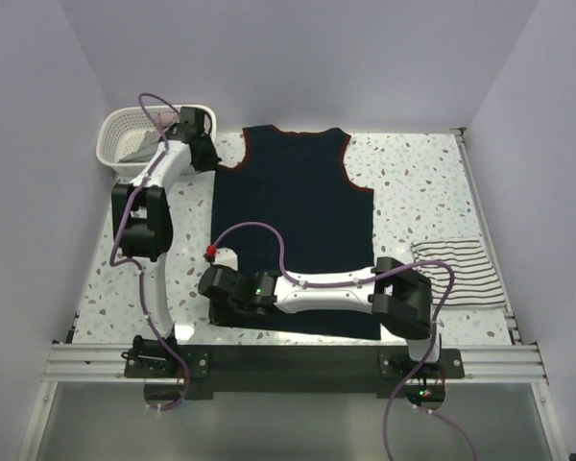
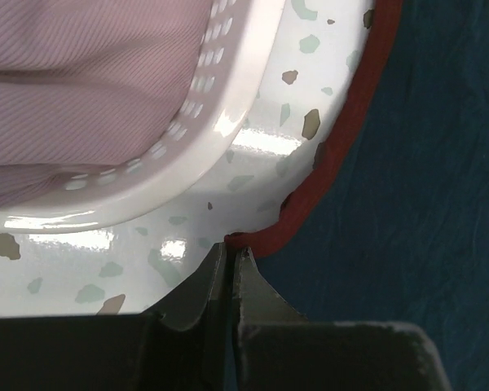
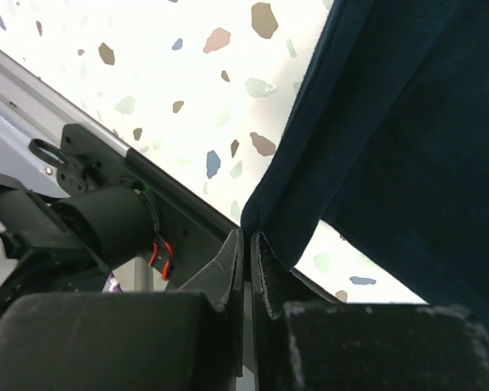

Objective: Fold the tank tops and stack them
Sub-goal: Fold the tank top

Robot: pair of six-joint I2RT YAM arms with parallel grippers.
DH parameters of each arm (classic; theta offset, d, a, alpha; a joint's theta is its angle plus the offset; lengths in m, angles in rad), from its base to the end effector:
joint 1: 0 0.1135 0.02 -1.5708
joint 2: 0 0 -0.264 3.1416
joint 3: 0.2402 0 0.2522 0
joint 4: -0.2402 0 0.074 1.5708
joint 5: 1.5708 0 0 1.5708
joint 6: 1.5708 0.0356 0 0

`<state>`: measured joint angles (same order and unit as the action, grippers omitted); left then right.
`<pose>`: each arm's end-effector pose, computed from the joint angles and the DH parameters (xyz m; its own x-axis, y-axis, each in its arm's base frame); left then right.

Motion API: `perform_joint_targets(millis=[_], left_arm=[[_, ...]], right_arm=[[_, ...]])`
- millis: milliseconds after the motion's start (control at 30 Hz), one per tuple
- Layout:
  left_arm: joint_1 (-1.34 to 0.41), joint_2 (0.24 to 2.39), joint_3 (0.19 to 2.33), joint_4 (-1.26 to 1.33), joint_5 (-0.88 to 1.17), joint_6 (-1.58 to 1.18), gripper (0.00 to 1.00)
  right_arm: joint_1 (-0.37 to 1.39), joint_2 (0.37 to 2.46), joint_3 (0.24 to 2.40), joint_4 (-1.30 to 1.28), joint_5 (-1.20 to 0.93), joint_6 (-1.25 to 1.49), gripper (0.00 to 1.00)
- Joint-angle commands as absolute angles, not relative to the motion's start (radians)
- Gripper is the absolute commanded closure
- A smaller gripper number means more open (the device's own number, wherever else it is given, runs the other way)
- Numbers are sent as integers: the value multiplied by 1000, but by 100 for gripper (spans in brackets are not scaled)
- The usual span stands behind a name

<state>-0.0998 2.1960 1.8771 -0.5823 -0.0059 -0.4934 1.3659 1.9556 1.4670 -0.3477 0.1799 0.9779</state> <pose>0.4915 -0.0490 0.2218 -0.7326 -0.4026 -0.5488 -0.2850 0.9137 -0.2899 0.0951 0.4262 0.2153 -0.8630 -0.1426 -0.4846 -0.3994 0.7801 0.4816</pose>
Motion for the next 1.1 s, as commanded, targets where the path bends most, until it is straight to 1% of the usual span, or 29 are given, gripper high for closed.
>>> perform_joint_targets(millis=[0,200,533,733,1067], left_arm=[[-112,2212,1939,-549,-23,-476,100],[-186,2230,1987,-558,-15,-497,100],[-325,2281,2002,-522,-31,-540,100],[-368,2290,2006,-509,-37,-554,100],[-408,2301,2008,-512,-46,-546,100]], right_arm=[[1365,1908,1506,-364,130,956,100],[1296,1731,1289,-304,156,1005,100],[1289,1520,951,-229,230,1112,100],[1292,1488,868,-196,244,1150,100],[1304,1494,819,-169,261,1180,100]])
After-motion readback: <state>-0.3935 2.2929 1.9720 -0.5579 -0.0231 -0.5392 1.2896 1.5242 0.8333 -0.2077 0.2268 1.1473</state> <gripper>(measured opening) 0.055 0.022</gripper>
